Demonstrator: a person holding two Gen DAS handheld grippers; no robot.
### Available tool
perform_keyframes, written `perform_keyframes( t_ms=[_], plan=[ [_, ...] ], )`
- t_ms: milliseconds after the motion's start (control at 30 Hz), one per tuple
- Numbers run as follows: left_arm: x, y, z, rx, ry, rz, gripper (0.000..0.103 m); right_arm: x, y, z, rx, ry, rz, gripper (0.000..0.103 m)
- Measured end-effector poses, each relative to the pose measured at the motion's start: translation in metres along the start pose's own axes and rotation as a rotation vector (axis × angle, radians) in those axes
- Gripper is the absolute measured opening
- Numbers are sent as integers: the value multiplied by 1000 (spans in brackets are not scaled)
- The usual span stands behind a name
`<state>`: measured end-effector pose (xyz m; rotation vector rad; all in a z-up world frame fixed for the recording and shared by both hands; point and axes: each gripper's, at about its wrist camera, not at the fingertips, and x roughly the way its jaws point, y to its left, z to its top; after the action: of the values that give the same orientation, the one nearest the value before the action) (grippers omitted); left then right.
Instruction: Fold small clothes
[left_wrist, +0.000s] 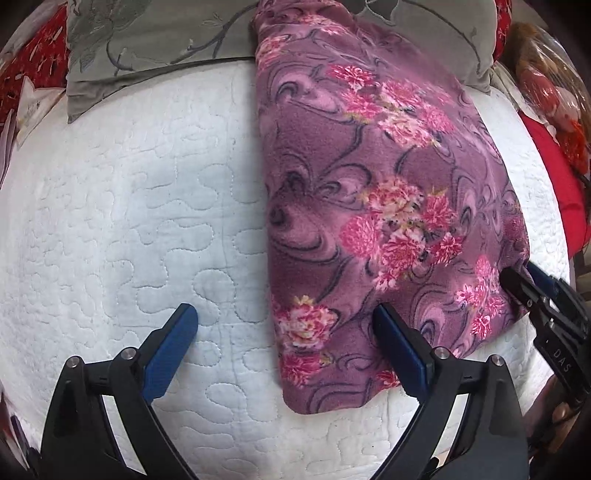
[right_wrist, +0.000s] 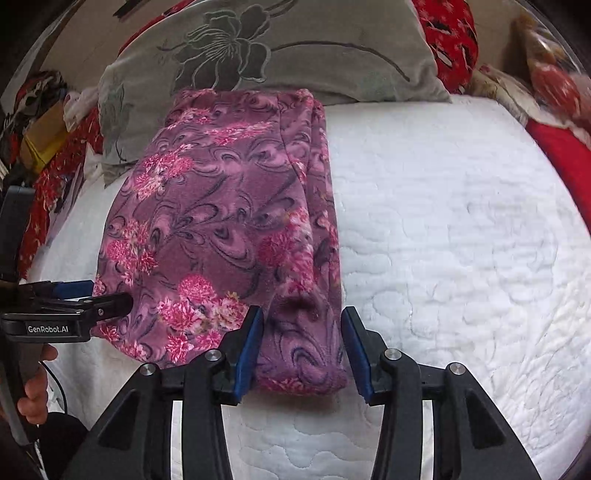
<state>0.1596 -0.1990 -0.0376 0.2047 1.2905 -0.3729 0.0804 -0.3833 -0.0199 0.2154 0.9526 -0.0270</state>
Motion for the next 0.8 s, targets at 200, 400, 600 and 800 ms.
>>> perform_keyframes(
  t_ms=[200, 400, 600, 800],
  plan=[
    [-20, 22, 30, -41, -23, -67, 97, 10, 7, 41, -11, -49, 1, 45],
    [-12, 46, 89, -135, -53, -164, 97, 38, 10, 86, 24, -97, 50, 45],
    [-5, 60, 125, -164, -46, -233, 97, 53, -9, 120, 100, -101, 30, 50],
    [9, 67, 147, -232, -39, -297, 97, 64, -16, 162, 160, -155, 53, 54]
  ],
)
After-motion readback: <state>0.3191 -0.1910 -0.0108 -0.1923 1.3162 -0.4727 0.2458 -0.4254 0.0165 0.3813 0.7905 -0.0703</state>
